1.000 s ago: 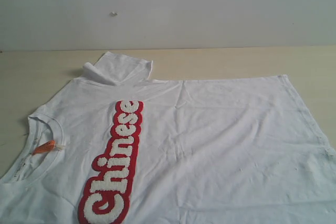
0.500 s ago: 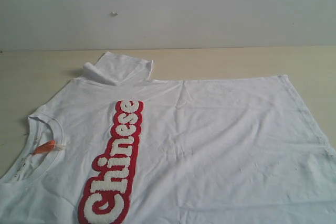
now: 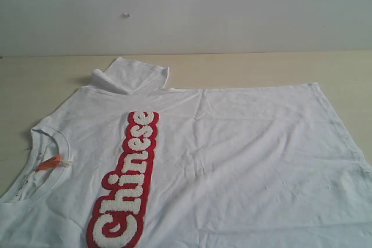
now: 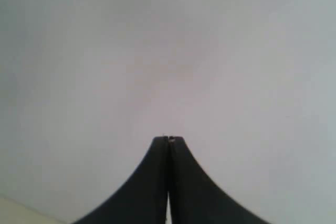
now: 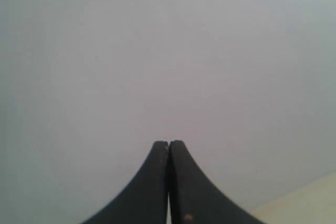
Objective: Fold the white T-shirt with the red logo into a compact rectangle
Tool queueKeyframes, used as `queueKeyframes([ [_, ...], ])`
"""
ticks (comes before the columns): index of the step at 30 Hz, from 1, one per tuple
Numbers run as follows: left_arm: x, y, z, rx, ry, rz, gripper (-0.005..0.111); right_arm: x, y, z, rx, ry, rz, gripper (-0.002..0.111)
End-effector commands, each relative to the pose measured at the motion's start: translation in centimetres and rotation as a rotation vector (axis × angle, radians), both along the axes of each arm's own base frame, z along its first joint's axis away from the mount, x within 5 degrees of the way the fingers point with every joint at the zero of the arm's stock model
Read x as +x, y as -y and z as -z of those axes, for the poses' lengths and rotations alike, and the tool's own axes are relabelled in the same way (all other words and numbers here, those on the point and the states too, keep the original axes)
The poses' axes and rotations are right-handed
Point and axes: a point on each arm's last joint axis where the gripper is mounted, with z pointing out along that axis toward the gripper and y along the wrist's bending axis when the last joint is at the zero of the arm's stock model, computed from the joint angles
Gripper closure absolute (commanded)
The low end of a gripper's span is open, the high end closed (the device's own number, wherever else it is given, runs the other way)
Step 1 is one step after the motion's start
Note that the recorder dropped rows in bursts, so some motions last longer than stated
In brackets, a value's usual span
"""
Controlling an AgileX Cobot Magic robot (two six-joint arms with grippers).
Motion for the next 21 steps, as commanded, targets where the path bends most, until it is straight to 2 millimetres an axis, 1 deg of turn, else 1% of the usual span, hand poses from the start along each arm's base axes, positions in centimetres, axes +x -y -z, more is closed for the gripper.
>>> queueKeyframes([
  [1,0.1,0.6,-2.3,0.022,0.035,0.060,0.107,0.5,-0.2,-2.1,-0.007,0.001,-0.037,0.108],
  [5,1.3,0.9,-4.0,0.046,-0.023,0.088,0.107,1.7,-0.2,-3.5,0.004,-0.031,-0.060,0.108],
  [8,2.5,1.1,-5.3,0.110,-0.068,0.100,0.107,2.6,-0.1,-4.6,0.000,-0.048,-0.070,0.108],
  [11,3.8,1.5,-6.5,0.202,-0.116,0.118,0.107,3.5,-0.2,-5.8,-0.041,-0.068,-0.085,0.108],
  [15,6.3,2.2,-7.6,0.291,-0.212,0.196,0.107,4.9,-0.5,-7.4,-0.171,-0.123,-0.112,0.108],
  [16,6.9,2.5,-7.8,0.327,-0.234,0.225,0.107,5.4,-0.5,-7.9,-0.177,-0.141,-0.131,0.108],
  [19,8.9,3.3,-8.3,0.408,-0.311,0.325,0.107,7.0,-0.8,-8.5,-0.272,-0.230,-0.177,0.108],
  [21,10.2,3.5,-8.5,0.471,-0.382,0.368,0.107,8.4,-0.8,-8.8,-0.283,-0.296,-0.212,0.108],
])
